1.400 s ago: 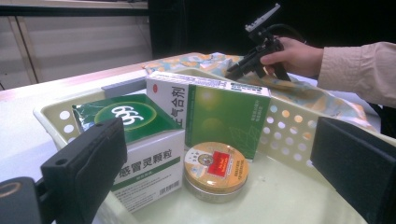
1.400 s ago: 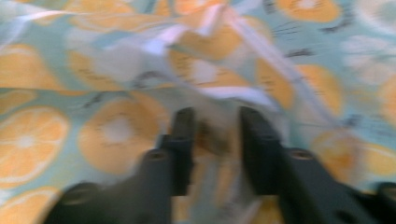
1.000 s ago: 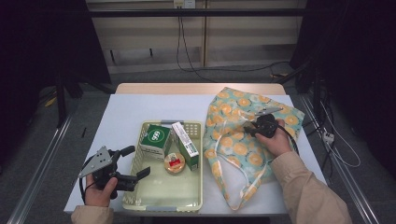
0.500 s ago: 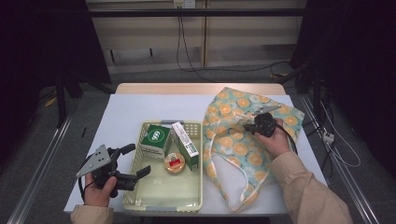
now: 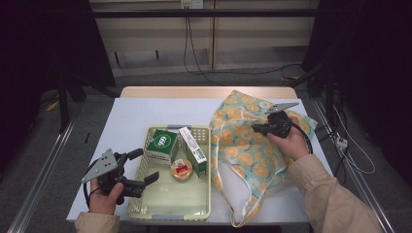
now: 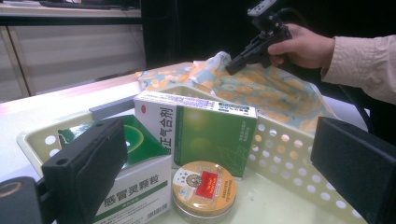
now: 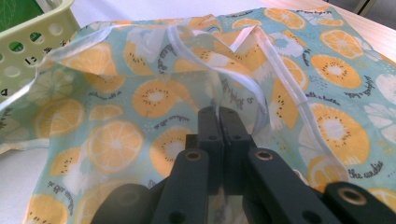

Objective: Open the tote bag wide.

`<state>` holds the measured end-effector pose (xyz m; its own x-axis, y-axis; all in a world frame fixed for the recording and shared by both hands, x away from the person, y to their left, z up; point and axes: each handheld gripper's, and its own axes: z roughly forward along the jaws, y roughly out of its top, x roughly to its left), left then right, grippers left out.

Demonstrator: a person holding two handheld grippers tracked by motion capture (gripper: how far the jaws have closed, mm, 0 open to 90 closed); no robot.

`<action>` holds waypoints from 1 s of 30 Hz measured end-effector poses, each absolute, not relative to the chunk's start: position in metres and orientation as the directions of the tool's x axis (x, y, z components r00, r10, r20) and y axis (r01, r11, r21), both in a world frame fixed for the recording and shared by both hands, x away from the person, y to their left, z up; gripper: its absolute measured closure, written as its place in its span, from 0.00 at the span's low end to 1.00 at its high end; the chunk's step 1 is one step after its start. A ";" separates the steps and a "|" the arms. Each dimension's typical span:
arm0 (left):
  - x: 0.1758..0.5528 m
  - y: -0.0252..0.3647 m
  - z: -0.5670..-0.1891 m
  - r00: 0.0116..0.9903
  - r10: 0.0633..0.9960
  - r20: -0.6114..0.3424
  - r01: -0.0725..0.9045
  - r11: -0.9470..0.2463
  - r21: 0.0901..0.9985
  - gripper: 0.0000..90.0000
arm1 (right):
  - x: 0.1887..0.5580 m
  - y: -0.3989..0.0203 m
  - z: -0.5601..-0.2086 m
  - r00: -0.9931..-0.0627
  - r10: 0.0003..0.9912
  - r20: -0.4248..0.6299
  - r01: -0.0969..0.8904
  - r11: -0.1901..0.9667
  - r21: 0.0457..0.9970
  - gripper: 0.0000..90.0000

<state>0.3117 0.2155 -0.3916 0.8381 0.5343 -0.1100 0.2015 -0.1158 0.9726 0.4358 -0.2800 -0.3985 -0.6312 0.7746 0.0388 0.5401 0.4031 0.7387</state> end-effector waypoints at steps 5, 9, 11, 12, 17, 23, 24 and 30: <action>0.312 0.214 -0.392 0.838 0.533 -0.117 0.208 -0.113 0.972 0.04 | 0.434 -0.290 -0.394 -0.612 0.790 0.044 0.553 0.387 0.738 0.99; 0.312 0.213 -0.390 0.842 0.528 -0.112 0.204 -0.120 0.972 0.04 | 0.431 -0.296 -0.390 -0.608 0.793 0.047 0.552 0.379 0.742 0.99; 0.313 0.212 -0.389 0.844 0.524 -0.109 0.201 -0.122 0.972 0.04 | 0.430 -0.296 -0.388 -0.608 0.793 0.046 0.551 0.379 0.743 0.99; 0.313 0.211 -0.389 0.845 0.522 -0.112 0.204 -0.122 0.971 0.04 | 0.430 -0.297 -0.387 -0.608 0.793 0.044 0.551 0.382 0.742 0.99; 0.314 0.206 -0.386 0.851 0.511 -0.119 0.211 -0.126 0.969 0.04 | 0.429 -0.295 -0.384 -0.607 0.794 0.037 0.551 0.387 0.740 0.99; 0.318 0.201 -0.378 0.861 0.496 -0.109 0.209 -0.150 0.966 0.04 | 0.429 -0.292 -0.385 -0.611 0.791 0.035 0.553 0.394 0.734 0.99; 0.319 0.200 -0.376 0.864 0.492 -0.109 0.211 -0.156 0.965 0.04 | 0.429 -0.292 -0.385 -0.611 0.791 0.038 0.555 0.394 0.733 0.99; 0.326 0.183 -0.362 0.879 0.467 -0.100 0.220 -0.209 0.953 0.04 | 0.431 -0.291 -0.384 -0.608 0.793 0.043 0.559 0.390 0.732 0.99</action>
<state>0.3256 0.1830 -0.3617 0.8788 0.4665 -0.1004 0.2197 -0.2088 0.9530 0.4306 -0.2906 -0.3842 -0.6082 0.7926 0.0425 0.5588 0.3895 0.7321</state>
